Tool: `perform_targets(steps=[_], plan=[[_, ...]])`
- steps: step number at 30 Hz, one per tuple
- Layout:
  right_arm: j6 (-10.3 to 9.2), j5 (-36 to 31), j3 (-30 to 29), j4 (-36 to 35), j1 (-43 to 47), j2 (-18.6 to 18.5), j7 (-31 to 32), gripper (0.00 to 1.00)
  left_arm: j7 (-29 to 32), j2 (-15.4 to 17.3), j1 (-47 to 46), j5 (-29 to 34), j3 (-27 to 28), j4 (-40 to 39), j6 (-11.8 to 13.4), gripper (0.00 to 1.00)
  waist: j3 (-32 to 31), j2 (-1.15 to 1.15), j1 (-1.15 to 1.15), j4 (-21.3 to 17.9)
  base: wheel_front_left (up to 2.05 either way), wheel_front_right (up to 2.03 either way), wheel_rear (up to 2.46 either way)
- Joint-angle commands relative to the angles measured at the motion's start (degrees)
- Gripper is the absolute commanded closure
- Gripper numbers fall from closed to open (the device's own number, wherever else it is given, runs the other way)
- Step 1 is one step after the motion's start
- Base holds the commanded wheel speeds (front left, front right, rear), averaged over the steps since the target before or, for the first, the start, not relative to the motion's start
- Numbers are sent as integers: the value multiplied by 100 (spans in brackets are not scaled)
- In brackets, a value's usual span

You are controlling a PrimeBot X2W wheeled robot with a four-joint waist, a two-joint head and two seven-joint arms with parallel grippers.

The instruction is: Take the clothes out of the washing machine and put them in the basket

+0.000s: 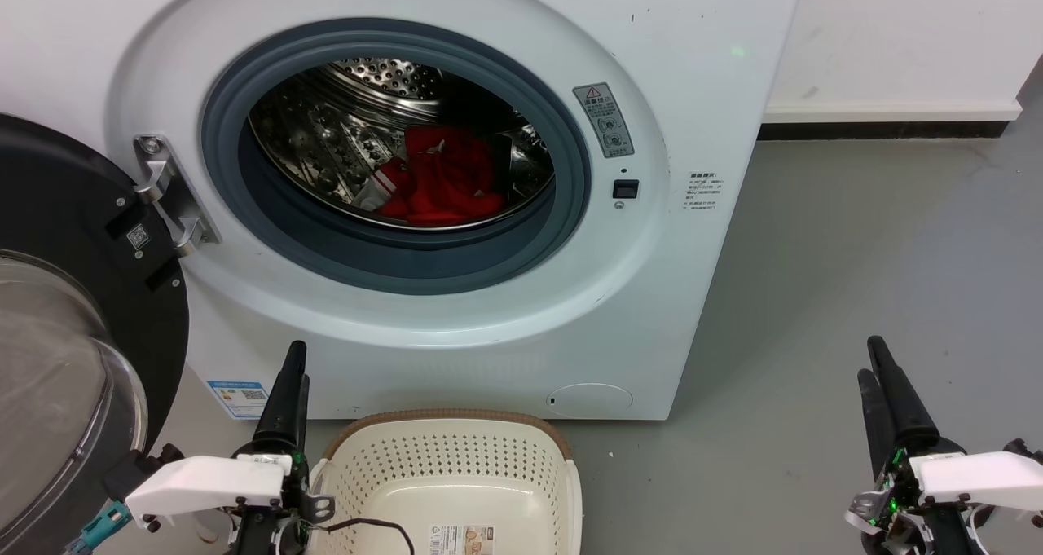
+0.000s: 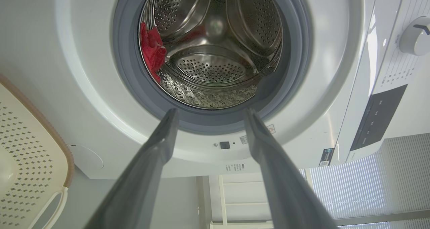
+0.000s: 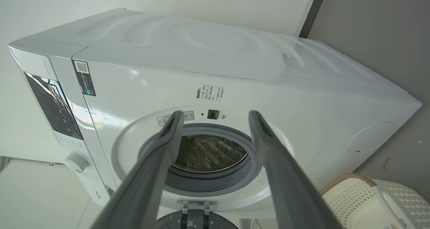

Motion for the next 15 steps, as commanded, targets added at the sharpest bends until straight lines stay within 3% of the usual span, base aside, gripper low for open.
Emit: perform_targets(steps=[1,15], plan=[[1,-316,3,-191,-70,-8,-75,0,-75,12,-164,326,-59,-178,-3,0,1,0,0,-2,0,0,0],[1,-2439,53,-538,69,-7,-383,0,-385,37,-227,2189,-358,-371,-3,0,-3,0,0,-7,0,0,0]])
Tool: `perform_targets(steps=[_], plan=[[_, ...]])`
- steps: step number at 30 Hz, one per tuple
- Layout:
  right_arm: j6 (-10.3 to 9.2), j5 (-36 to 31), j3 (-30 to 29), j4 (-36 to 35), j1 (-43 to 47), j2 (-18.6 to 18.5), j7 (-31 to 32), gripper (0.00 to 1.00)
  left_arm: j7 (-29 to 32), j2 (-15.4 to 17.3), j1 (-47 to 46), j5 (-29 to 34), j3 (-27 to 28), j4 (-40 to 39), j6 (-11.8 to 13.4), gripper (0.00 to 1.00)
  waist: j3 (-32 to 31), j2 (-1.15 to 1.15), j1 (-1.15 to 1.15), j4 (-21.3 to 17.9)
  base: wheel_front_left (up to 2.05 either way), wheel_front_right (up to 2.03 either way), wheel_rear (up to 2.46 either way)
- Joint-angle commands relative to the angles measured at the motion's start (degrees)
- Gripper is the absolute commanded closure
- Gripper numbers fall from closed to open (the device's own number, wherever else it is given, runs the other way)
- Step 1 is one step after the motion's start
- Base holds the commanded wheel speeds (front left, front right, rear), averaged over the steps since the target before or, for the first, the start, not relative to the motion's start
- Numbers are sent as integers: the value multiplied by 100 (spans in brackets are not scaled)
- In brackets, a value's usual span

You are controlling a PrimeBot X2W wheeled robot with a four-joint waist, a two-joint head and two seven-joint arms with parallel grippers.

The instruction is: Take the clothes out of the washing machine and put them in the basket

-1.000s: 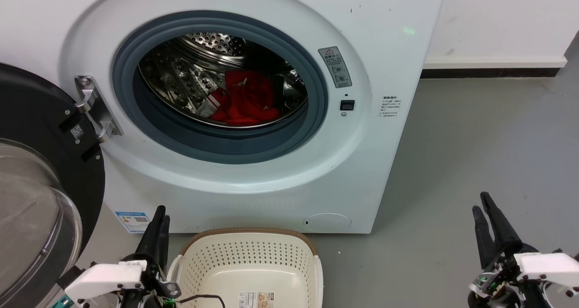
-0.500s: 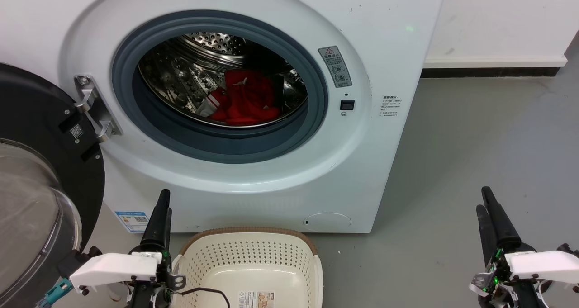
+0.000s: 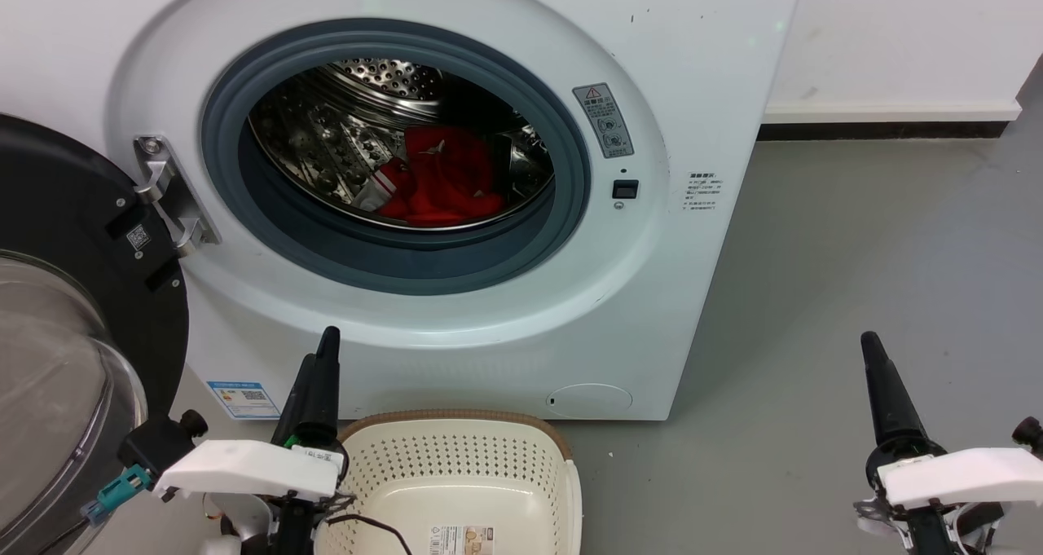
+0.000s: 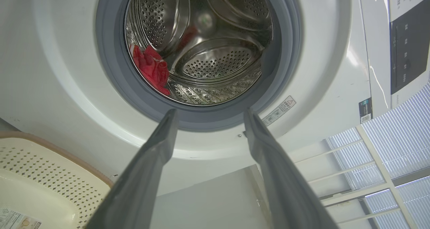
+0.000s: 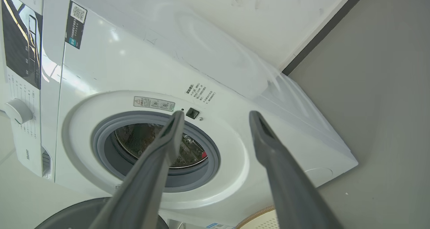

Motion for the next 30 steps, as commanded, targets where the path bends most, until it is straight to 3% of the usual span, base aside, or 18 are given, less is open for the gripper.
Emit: perform_targets(steps=[1,20,30], plan=[[0,-251,22,-148,-55,-6,-60,0,-53,37,-192,233,-31,-114,-3,0,1,0,0,-1,0,0,0],[0,-2270,68,-322,86,-5,-457,0,-451,205,-306,2181,-451,-128,167,0,-4,0,0,-14,0,0,0],[0,-3100,58,-322,141,-4,-626,0,-623,294,-340,2881,-628,-123,276,0,-11,0,0,-23,0,0,0]])
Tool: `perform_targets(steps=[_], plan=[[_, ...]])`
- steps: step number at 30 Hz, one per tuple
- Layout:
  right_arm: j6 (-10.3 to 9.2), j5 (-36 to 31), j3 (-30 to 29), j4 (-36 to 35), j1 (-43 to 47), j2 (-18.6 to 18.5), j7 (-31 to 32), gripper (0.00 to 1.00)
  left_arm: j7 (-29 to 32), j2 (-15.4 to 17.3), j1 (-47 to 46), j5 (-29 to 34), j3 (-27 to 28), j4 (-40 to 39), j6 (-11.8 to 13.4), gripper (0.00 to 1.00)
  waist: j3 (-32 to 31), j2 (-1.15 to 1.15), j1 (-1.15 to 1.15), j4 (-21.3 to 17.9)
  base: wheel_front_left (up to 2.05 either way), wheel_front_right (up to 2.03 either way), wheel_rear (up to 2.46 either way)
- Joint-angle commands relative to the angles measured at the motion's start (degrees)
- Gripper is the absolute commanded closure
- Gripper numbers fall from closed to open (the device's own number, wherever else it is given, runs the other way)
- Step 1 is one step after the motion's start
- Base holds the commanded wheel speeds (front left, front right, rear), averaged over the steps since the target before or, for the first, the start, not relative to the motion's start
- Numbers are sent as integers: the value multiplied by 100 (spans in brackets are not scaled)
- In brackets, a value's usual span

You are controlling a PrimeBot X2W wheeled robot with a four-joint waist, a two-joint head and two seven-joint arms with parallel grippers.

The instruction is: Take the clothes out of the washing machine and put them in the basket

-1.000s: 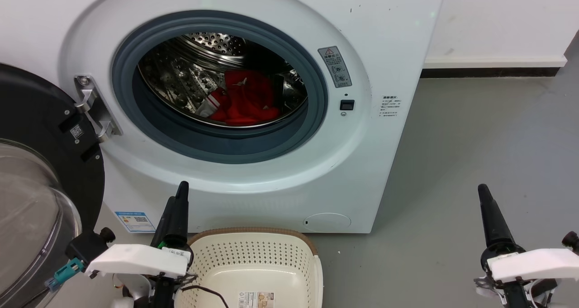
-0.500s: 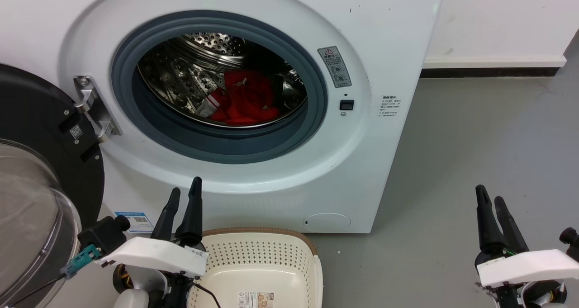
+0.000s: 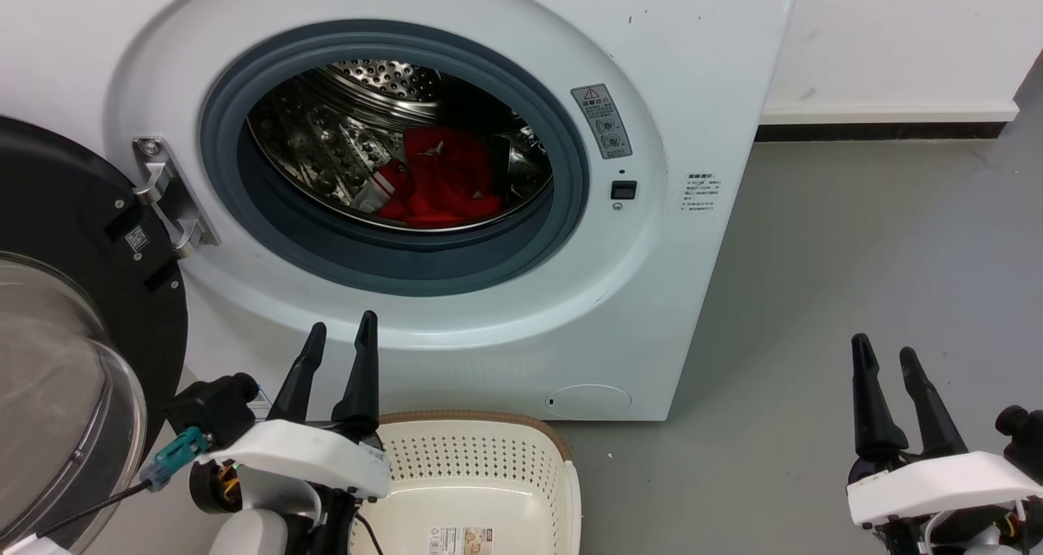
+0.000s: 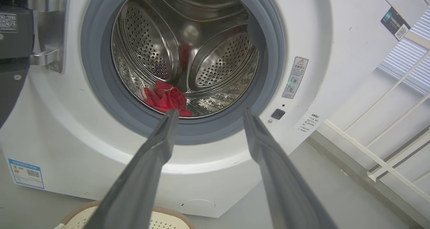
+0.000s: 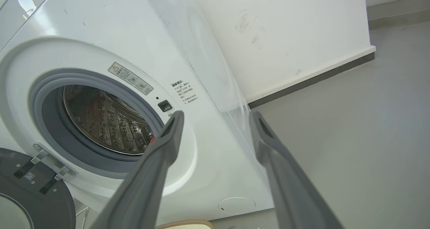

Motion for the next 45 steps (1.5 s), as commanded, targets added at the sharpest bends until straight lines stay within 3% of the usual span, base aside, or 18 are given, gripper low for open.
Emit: perform_targets(steps=[1,21,45], plan=[[0,-191,0,-83,21,-4,-51,0,-56,54,-138,169,-49,-63,27,0,-1,0,0,-1,0,0,0],[0,-1525,68,-113,87,-2,-328,0,-357,125,-20,1299,-176,-55,256,0,-24,0,0,16,0,0,0],[-1,-2645,61,-114,174,0,-542,0,-637,98,80,2391,-164,-12,403,0,-22,0,0,57,0,0,0]])
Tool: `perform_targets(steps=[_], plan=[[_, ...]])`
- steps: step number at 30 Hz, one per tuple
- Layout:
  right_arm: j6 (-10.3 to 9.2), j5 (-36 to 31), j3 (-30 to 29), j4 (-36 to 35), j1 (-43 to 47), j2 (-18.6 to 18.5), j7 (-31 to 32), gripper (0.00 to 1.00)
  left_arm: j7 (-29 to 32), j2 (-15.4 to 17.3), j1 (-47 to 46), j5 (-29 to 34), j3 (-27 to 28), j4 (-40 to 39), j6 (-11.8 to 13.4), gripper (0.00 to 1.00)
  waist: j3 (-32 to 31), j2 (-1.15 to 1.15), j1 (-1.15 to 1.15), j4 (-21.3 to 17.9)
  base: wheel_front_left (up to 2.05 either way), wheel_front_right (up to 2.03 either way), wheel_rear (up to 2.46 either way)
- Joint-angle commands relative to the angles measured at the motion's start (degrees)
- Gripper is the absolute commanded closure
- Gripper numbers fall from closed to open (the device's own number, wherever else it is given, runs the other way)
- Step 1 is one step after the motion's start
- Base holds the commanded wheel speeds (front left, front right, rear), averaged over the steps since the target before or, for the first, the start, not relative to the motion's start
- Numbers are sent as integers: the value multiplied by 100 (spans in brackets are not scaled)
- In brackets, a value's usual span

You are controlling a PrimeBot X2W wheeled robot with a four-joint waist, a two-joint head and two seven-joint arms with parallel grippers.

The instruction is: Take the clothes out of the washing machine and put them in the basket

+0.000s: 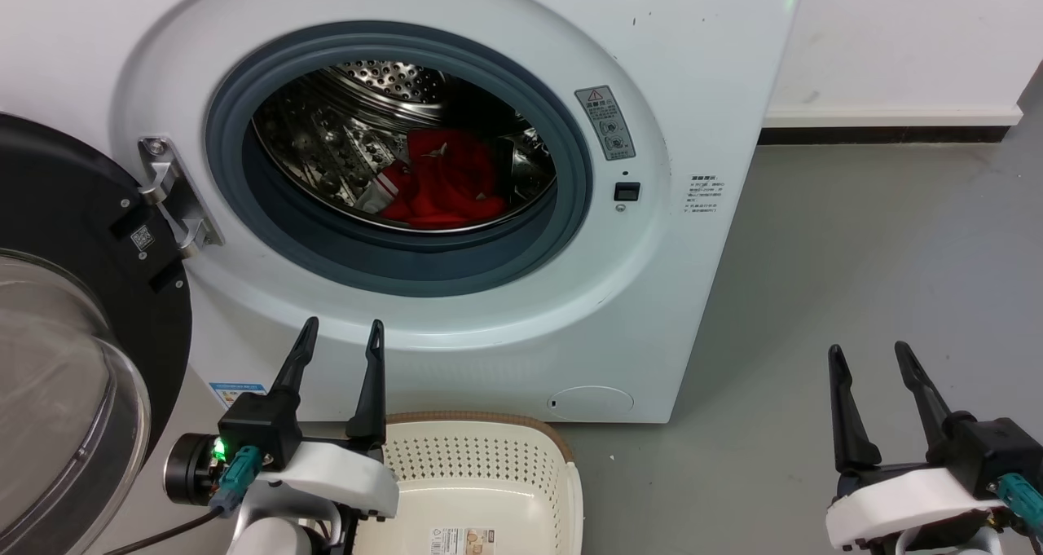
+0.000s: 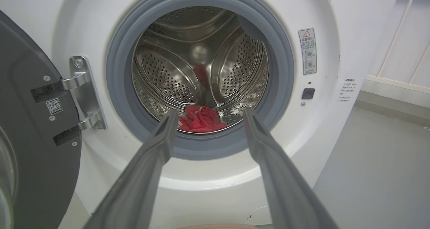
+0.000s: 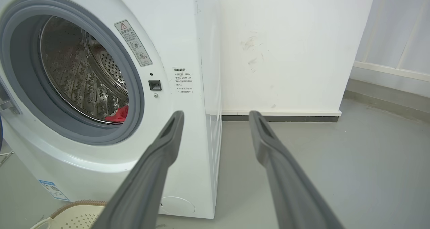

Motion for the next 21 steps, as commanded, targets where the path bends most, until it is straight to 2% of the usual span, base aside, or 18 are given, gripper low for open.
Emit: perform_targets(steps=[1,21], plan=[[-2,-100,-11,-54,67,1,-36,0,-47,-10,-7,107,-6,-8,40,0,2,0,0,0,0,0,0],[-3,-807,1,-73,98,4,-209,0,-244,-78,28,835,72,73,30,0,9,0,0,7,0,0,0]])
